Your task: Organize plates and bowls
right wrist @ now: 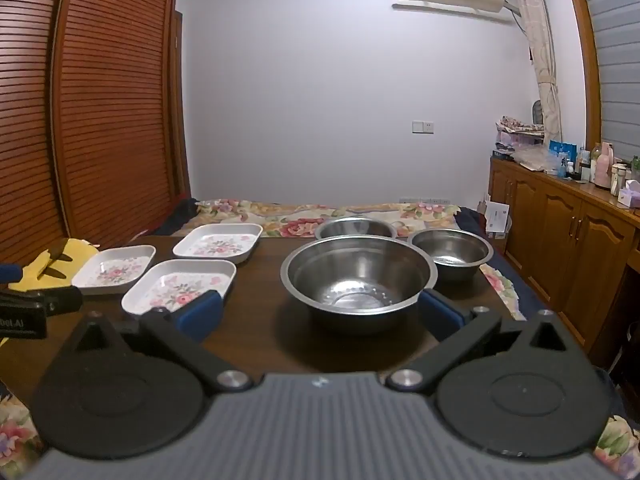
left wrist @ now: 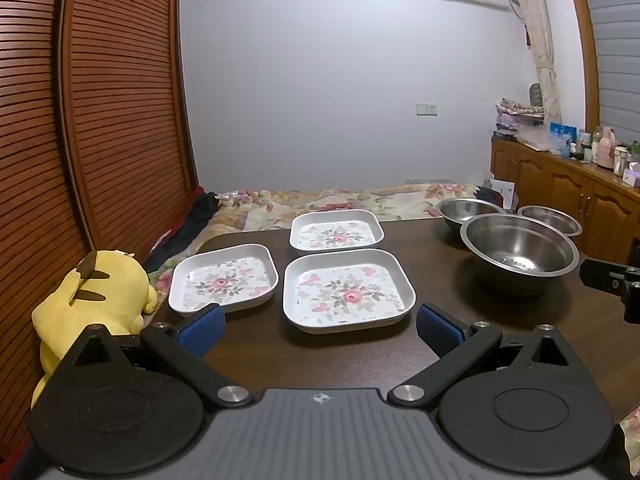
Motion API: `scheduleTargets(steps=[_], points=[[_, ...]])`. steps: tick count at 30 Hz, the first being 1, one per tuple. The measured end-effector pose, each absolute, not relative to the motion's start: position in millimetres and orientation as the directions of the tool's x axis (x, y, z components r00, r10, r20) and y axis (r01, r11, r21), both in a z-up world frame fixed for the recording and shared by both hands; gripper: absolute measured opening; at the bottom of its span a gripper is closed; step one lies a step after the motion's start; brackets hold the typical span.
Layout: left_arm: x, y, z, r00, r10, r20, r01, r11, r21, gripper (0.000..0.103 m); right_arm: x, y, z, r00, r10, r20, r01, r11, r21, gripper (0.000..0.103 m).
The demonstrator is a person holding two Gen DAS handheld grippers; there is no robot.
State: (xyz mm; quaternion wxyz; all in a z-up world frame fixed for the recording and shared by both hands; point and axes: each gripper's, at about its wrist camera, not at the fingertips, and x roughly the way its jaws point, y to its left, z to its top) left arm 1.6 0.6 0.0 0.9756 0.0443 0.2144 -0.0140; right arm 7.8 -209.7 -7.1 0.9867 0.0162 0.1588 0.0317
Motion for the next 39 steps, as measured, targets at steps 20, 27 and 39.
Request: scheduleTargets(steps=[20, 27, 39], points=[[2.3, 2.8, 0.7, 0.912, 0.001, -0.411, 0.038, 0.996, 0.086, 0.103, 8.7, -205.6, -9.9, 0.944, 0.068, -0.322, -0.060, 0.998, 0.037, 0.103], [-0.2, 1.8, 3.2, 0.912, 0.001, -0.409, 0.038, 0.995, 0.087, 0.103, 9.2, -206.0, -10.2, 0.942, 0.072, -0.326, -0.062, 0.997, 0.040, 0.103], [-0.5, 1.5, 2.6, 0.913, 0.000, -0.409, 0.039, 0.995, 0.088, 0.103, 9.4, -204.9, -8.2, 0.944, 0.074, -0.323, -0.064, 0.997, 0.041, 0.103]])
